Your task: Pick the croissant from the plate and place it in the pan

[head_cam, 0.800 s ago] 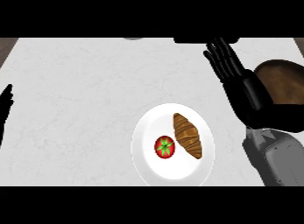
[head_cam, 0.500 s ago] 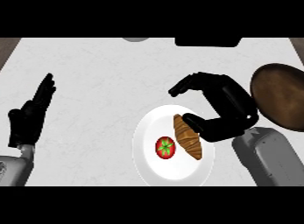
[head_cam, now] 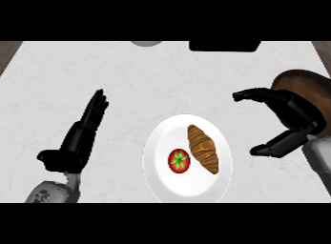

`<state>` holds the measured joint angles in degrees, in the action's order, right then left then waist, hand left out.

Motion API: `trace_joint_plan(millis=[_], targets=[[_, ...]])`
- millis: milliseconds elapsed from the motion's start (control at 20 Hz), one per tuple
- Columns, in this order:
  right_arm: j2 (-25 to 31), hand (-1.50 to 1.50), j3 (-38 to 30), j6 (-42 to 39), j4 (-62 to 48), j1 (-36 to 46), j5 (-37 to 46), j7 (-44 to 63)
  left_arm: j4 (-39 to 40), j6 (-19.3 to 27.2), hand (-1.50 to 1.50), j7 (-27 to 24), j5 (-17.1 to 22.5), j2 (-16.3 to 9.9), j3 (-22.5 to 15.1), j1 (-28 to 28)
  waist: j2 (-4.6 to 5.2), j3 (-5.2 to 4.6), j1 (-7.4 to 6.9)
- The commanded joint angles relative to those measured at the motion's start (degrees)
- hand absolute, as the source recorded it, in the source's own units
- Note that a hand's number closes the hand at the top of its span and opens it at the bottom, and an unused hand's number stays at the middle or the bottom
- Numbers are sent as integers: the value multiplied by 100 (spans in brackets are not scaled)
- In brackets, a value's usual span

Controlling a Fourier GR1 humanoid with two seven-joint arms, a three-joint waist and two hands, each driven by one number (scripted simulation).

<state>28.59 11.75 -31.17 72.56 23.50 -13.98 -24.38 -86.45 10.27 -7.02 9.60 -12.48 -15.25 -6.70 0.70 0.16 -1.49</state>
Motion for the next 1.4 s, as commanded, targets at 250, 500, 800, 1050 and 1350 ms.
trace_joint_plan(millis=[250, 500, 800, 1050, 1350], targets=[[312, -150, 428, -232, -1096, 1008, 1739, -1251, -373, 66, 0, -104, -223, 238, -305, 468, -51, -12, 2], [160, -150, 1011, -137, -1219, 1554, 2496, -927, -411, 102, 0, 233, -231, 227, -140, 108, -52, -13, 25], [-3, -150, 2047, 75, -746, 1708, 3696, -312, -109, -15, 0, -176, -242, 353, -221, 388, -67, -19, 61], [-350, -150, 2607, 469, -441, 1470, 4567, 73, -136, -110, 0, -335, -239, 259, -82, 582, -85, -18, 127], [-701, -150, 2653, 619, -1092, 1316, 5360, -75, -630, -128, 0, 129, -328, 235, -25, 598, -73, -15, 109]])
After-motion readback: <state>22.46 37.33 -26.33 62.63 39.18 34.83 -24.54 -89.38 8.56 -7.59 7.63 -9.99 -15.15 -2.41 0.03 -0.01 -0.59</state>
